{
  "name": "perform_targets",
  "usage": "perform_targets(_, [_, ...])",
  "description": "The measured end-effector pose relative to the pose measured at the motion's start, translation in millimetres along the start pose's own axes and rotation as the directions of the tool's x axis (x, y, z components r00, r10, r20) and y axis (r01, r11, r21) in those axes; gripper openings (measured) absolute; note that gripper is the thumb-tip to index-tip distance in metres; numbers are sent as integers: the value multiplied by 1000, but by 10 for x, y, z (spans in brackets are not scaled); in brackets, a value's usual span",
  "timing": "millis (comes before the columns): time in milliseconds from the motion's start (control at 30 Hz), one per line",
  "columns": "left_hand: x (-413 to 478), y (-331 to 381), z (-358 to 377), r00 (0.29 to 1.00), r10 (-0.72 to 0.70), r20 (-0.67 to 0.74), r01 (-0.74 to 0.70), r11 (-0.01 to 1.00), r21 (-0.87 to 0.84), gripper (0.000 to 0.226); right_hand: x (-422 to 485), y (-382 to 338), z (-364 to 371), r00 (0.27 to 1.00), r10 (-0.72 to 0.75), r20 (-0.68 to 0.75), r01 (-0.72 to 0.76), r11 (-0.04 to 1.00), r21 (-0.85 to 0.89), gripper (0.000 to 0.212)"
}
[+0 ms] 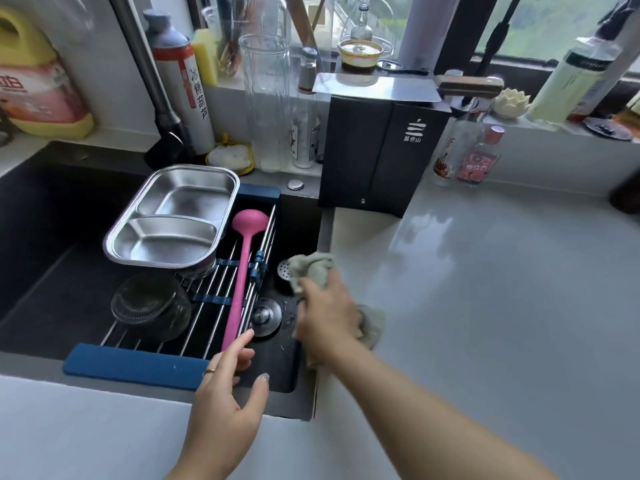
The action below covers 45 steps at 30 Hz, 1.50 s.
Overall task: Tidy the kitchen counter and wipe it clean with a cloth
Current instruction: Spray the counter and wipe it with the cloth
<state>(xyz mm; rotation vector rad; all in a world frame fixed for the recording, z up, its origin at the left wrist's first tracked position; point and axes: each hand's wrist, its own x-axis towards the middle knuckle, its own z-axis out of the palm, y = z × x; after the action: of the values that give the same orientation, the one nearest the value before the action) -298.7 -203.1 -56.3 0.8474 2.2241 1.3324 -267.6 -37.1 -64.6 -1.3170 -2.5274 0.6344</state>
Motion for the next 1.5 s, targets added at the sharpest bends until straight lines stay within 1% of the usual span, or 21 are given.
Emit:
perform_targets(33, [10,14,5,1000,8,5,-8,1000,2,63,-82,-76,37,997,-78,24,77,996,42,32])
perform_targets(67, [23,30,8,1000,18,14,-18,1000,3,63,-133,-122,48,992,-115,43,110,988,112,34])
perform_targets(133, [50,65,21,999,34,17,-34,999,1,61,-149,-92,-45,995,-89,37,76,962,264,38])
perform_targets(200, [61,85,45,999,41,7,-41,999,-1,59,-66,117,-255,998,-4,-66,26,942,333,39])
perform_targets(267, [70,102,87,999,34,20,-35,999,7,57,80,488,-534,978,89,-190,-30,956,291,43])
perform_targets(333, [87,136,142,999,27,44,-27,999,19,55,253,948,-831,946,192,-261,-142,970,198,51])
perform_targets(433, [139,186,248,998,27,63,-29,999,28,55,396,1488,-1052,910,353,-219,-349,935,59,56])
perform_targets(500, [166,216,317,997,31,73,-34,999,35,55,390,1559,-965,903,384,-190,-392,920,-3,55])
perform_targets(533, [180,227,347,996,32,79,-36,999,39,55,373,1495,-882,914,357,-195,-369,929,-26,53])
perform_targets(600, [215,240,395,995,36,93,-40,998,48,55,317,1228,-675,954,250,-163,-261,964,-51,48])
perform_targets(700, [271,282,457,994,53,98,-59,997,58,55,150,754,-386,997,35,-65,-38,998,-42,46])
perform_targets(767, [303,338,520,993,72,95,-77,996,49,55,42,598,-329,998,-64,-15,65,995,74,46])
perform_targets(833, [328,410,603,990,91,109,-95,995,28,54,-14,668,-444,998,-61,0,59,967,247,48])
perform_targets(867, [337,446,657,988,96,119,-99,995,24,55,-40,777,-558,999,-24,-32,33,949,313,49])
perform_targets(933, [327,519,793,983,123,138,-129,991,39,55,-97,1142,-849,982,91,-166,-25,933,359,50])
perform_targets(1000, [283,605,972,975,164,152,-174,983,52,55,-198,1675,-1201,935,203,-289,-108,944,313,50])
perform_targets(1067, [216,715,1195,968,189,166,-200,978,55,56,-360,2304,-1567,887,295,-356,-221,947,235,50])
perform_targets(1167, [70,907,1634,965,210,155,-221,974,57,58,-681,3304,-2054,817,424,-391,-398,905,149,50])
perform_targets(1267, [-114,1166,2181,965,210,157,-219,975,43,59,-959,4169,-2464,728,555,-403,-539,826,164,49])
perform_targets(1400, [-308,1483,2871,967,191,166,-200,979,38,59,-1126,4953,-2824,698,610,-376,-605,782,146,49])
perform_targets(1500, [-420,1604,3196,972,177,157,-191,979,77,60,-1041,5138,-2837,669,631,-393,-663,746,69,50])
